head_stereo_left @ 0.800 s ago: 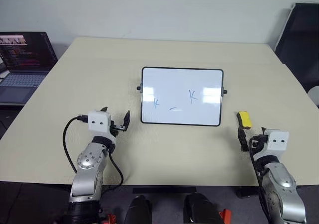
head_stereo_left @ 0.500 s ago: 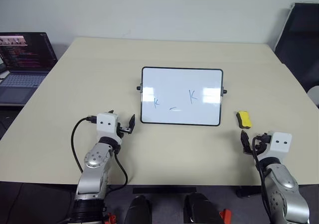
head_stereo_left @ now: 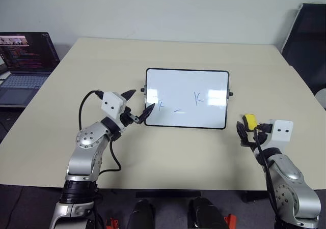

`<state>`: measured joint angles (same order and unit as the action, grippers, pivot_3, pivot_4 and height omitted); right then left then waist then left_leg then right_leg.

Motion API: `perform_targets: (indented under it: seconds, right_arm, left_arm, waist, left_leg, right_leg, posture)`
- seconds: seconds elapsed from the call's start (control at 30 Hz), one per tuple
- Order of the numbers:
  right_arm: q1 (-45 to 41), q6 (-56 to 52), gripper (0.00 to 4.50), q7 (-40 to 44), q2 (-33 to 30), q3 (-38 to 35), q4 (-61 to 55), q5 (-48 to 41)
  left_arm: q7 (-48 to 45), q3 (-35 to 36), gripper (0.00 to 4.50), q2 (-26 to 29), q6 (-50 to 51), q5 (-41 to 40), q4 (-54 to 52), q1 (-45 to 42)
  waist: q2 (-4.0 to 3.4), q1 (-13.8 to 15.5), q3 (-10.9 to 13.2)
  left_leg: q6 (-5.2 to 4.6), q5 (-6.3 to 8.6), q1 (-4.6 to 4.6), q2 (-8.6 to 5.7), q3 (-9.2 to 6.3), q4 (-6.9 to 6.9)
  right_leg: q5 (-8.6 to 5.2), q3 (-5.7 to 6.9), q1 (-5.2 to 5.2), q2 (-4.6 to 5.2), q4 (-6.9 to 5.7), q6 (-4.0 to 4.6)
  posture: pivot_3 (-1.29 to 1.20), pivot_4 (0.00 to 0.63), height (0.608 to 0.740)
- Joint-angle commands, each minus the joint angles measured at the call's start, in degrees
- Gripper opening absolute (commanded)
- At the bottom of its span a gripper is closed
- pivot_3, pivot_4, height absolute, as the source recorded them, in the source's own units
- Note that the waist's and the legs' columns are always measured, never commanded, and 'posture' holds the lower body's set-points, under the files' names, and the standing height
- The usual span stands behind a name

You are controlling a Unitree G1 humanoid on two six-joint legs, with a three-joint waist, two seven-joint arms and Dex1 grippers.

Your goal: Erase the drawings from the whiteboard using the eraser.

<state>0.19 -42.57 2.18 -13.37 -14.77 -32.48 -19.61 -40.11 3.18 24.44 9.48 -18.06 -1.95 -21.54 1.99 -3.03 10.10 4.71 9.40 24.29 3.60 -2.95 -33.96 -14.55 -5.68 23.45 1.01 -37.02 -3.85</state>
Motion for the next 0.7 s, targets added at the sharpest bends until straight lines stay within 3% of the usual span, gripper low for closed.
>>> perform_targets:
  seconds: [0.03,0.23,0.7]
  right_arm:
    - [-4.91,-6.39,4.47,-0.58,-3.9,-4.49,-1.15,-1.64]
    - [-14.4,-11.63,4.47,2.69,-10.58,-4.28,7.53,-1.65]
    - [-15.71,-8.13,4.47,4.11,-9.72,-2.29,17.23,0.28]
  left_arm:
    - [-7.36,-3.8,4.5,-0.02,2.96,-3.54,-0.2,-8.17]
    - [-19.28,-8.51,4.5,2.13,13.69,-10.07,-1.75,-15.31]
    - [-25.87,-10.84,4.5,5.83,19.3,-11.22,-5.97,-15.68]
  waist:
    - [0.0,0.19,0.0]
    - [-0.02,-0.53,0.0]
    - [-0.12,-0.39,0.06]
  left_leg:
    - [-0.01,-0.01,0.09,-0.01,-0.03,-0.01]
    - [-0.02,0.0,0.11,-0.01,-0.06,0.0]
    - [-0.09,0.03,0.12,0.08,-0.16,-0.03]
  right_leg:
    - [0.01,0.02,0.06,-0.01,0.01,-0.01]
    - [0.0,0.0,0.06,-0.05,0.0,-0.07]
    - [-0.04,-0.02,0.08,-0.21,-0.1,-0.1]
  posture:
    - [0.0,0.15,0.74]
    - [0.0,0.15,0.74]
    - [0.0,0.15,0.74]
